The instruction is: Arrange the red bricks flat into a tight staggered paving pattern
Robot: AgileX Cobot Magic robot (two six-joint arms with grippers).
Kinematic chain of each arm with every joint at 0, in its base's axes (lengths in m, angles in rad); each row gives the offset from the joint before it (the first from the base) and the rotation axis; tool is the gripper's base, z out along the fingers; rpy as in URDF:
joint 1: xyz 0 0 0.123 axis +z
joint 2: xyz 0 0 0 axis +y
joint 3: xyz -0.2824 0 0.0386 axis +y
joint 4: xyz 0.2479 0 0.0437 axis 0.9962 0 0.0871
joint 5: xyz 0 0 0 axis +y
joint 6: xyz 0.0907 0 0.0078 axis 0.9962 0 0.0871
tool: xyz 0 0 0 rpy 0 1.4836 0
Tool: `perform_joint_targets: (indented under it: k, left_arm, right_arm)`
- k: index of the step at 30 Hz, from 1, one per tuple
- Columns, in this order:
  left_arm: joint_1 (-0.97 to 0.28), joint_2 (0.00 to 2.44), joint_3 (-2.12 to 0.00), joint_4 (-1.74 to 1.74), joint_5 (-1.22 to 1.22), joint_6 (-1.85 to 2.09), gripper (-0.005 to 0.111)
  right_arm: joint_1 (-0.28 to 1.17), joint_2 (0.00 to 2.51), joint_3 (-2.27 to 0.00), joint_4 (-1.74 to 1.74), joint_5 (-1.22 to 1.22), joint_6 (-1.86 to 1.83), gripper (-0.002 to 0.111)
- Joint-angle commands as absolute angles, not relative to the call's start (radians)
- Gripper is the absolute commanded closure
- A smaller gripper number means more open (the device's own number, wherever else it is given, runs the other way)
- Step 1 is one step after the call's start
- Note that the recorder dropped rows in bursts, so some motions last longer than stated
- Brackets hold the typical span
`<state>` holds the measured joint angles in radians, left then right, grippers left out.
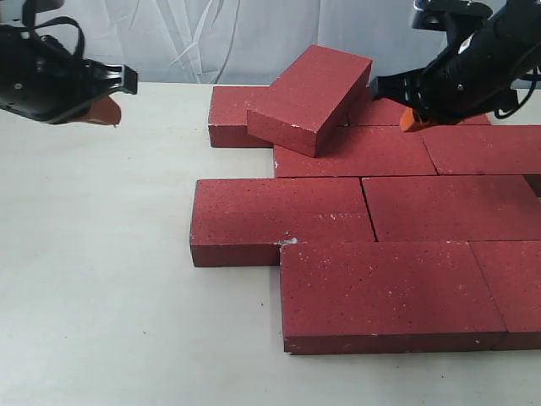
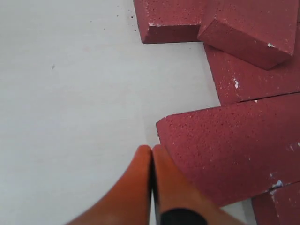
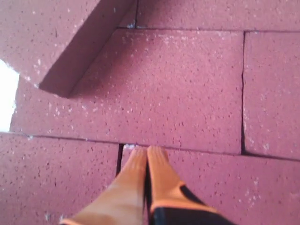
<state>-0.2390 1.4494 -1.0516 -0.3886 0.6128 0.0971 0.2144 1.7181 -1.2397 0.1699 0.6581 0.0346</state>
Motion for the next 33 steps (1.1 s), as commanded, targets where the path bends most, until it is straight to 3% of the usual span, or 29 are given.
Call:
perform_joint_targets:
  k: [1,9,18,24,33]
  left_arm:
    - [-0.291,1.558,-1.112,-0.391,0.563,0.087,0.107]
    - [-0.311,1.659,-1.150,-0.360,0.500,0.089,0.107]
    - [-0.311,1.660,-1.150,-0.223,0.496,0.089,0.107]
    - [-0.311,1.660,-1.150,-0.182,0.496,0.089,0.107]
    - [-0.311,1.660,-1.150,-0.186,0.494,0.085,0.107]
  right_arm:
    - [0.209,1.802,-1.352,0.231,0.632,-0.047,0.109]
    - [0.229,1.966,-1.502,0.581,0.535,-0.319,0.109]
    - [0.280,2.198,-1.790,0.608,0.535,-0.347,0.109]
    - [0.280,2.300,-1.926,0.589,0.645,-0.339,0.109]
    - [0.280,2.304,-1.940,0.487,0.920,-0.275,0.109]
